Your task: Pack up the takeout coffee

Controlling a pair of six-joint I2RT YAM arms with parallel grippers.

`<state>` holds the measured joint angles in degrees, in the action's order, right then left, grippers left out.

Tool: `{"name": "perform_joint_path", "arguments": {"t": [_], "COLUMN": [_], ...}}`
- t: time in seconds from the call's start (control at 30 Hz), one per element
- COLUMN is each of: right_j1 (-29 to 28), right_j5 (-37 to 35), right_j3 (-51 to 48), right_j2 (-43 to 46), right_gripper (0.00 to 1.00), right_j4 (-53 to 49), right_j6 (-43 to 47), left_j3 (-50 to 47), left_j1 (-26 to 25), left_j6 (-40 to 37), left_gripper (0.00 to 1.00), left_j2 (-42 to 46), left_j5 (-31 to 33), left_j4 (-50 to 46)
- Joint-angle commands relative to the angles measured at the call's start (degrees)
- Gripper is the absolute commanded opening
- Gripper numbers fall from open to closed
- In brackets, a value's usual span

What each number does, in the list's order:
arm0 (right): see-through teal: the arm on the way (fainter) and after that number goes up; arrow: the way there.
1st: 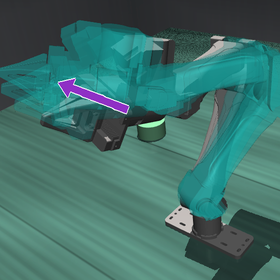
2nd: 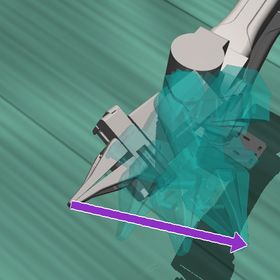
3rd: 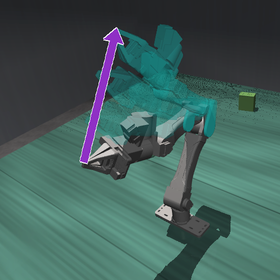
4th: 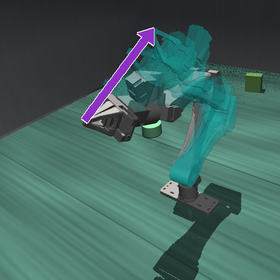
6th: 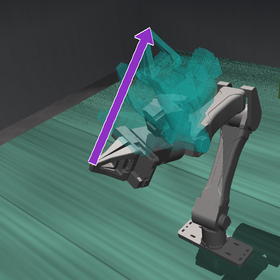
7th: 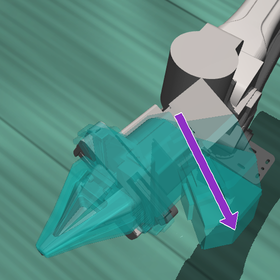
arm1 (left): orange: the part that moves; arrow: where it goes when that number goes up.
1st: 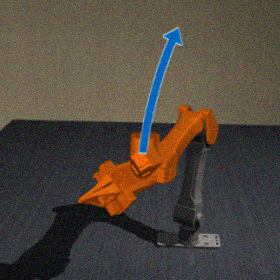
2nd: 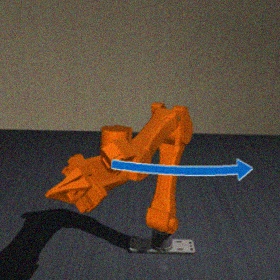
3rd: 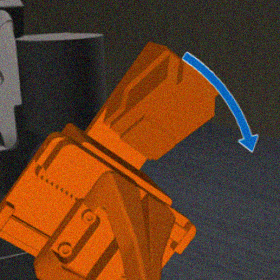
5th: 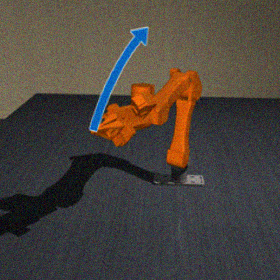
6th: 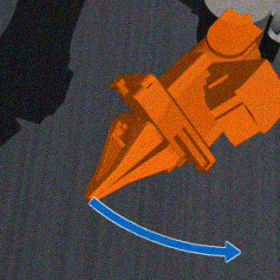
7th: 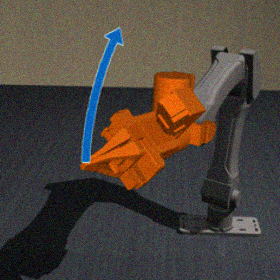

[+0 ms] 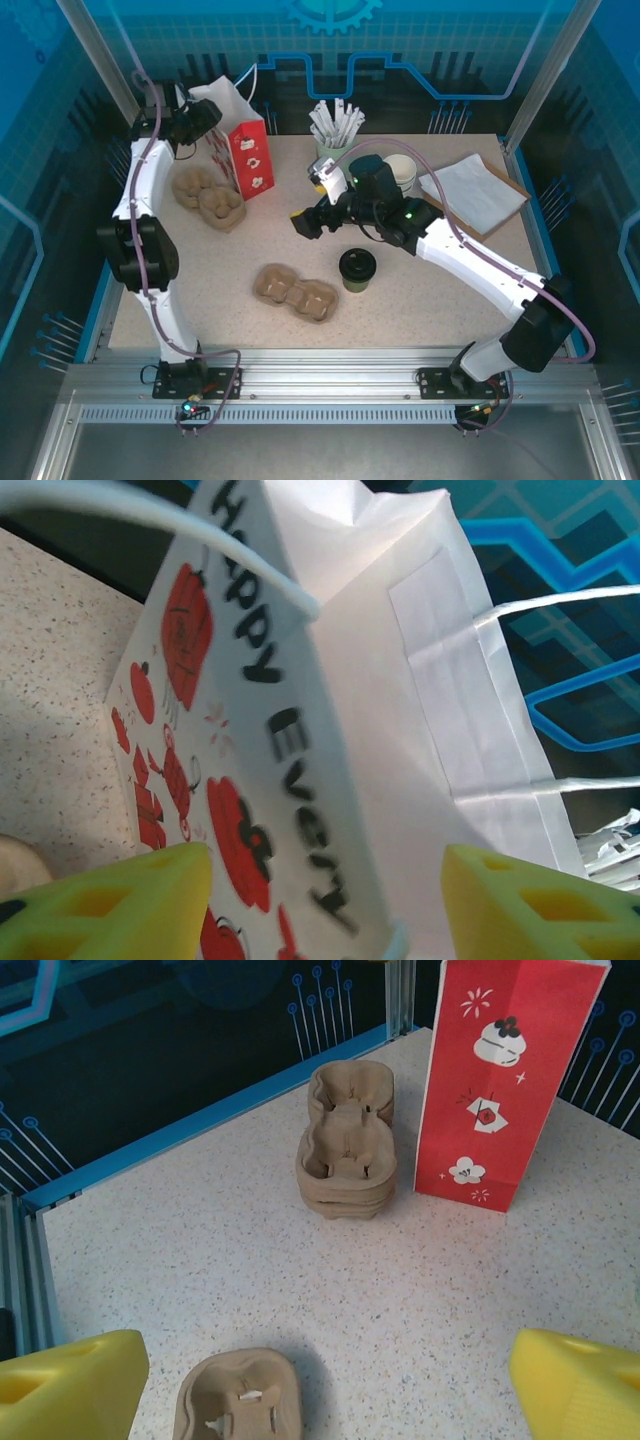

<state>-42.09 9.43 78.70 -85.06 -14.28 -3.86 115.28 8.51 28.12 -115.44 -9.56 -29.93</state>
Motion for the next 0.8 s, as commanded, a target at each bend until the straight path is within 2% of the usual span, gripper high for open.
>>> {"name": "perform_joint_path", "arguments": {"t": [0.0, 0.17, 0.5, 0.77], "right_j1": [-0.65, -0.87, -0.91, -1.03], "right_j5": [-0.92, -1.52, -1.95, -2.66], "right_j3": [2.49, 2.10, 2.23, 1.71], "right_j2": [-1.03, -1.43, -1.04, -0.08], "right_gripper": [0.94, 0.94, 0.95, 0.95], "right_j4": [1.19, 0.53, -1.27, -2.97], "right_j6": [1.05, 0.71, 0.84, 0.99], "left_j3": [3.06, 3.45, 3.31, 5.86], "left_j1": [0.20, 0.01, -0.05, -0.05], "left_j6": [1.55, 2.51, 2.82, 3.12], "left_gripper": [0.62, 0.55, 0.29, 0.13], "left_j2": [-1.59, -2.37, -2.10, -1.64], "left_j5": [-2.30, -2.77, -2.56, -2.60], "left_j4": [-1.59, -0.83, -0.45, -0.73]}}
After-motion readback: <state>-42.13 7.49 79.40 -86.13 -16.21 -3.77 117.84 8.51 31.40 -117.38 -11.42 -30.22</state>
